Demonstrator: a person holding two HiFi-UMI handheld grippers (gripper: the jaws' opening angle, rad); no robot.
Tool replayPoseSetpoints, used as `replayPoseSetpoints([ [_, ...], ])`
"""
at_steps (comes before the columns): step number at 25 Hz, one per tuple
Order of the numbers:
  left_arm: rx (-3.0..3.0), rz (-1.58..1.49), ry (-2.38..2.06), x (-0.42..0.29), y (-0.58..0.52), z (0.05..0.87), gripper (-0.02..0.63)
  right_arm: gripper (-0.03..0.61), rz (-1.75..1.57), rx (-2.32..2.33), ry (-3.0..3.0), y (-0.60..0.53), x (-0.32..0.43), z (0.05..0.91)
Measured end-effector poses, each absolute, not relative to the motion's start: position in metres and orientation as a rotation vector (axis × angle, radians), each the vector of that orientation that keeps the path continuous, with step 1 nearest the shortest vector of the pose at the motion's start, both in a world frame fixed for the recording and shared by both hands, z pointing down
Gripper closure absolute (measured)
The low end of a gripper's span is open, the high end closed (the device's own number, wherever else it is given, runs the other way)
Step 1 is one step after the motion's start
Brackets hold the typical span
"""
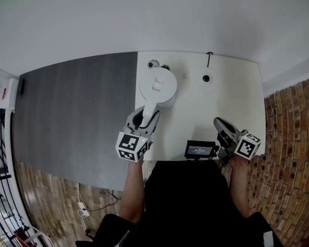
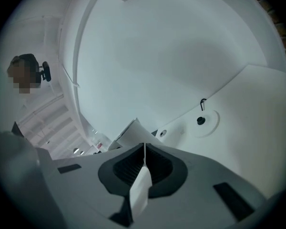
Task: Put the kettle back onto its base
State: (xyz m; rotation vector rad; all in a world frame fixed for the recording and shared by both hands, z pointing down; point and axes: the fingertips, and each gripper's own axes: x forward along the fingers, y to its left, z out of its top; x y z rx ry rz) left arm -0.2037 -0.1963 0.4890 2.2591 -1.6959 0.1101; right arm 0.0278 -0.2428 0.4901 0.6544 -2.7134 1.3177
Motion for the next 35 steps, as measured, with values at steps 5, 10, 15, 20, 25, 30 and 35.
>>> replayPoseSetpoints([
  [5, 2.215, 0.081, -1.724, -0.191, -0.212, 0.493, 0.444, 0.56, 1.355, 0.648, -2.715, -0.257, 0.041, 0.495],
  [10, 2.146, -0.025, -1.773, -0.204, -0.227, 0.473, 0.451, 0.56, 1.388, 0.661, -2.729, -0.268, 0.047, 0.493],
  [15, 2.075, -0.153, -1.741, -0.226, -0.236, 0.447, 0.457, 0.56, 1.421, 0.669, -2.751, -0.273, 0.045, 0.491],
  [20, 2.07, -0.219, -1.679, -0.212, -0.25, 0.435, 0.456, 0.56, 1.45, 0.696, -2.75, -0.286, 0.054, 0.492],
  [25, 2.13, -0.301, -1.585, -0.186, -0.278, 0.412, 0.457, 0.56, 1.463, 0.75, -2.745, -0.295, 0.073, 0.496],
  [30, 2.2, -0.308, -1.509, -0.159, -0.318, 0.396, 0.456, 0.56, 1.497, 0.811, -2.746, -0.305, 0.088, 0.497],
  [35, 2.247, -0.267, -1.434, -0.126, -0.36, 0.398, 0.456, 0.56, 1.514, 0.867, -2.753, -0.31, 0.106, 0.501],
])
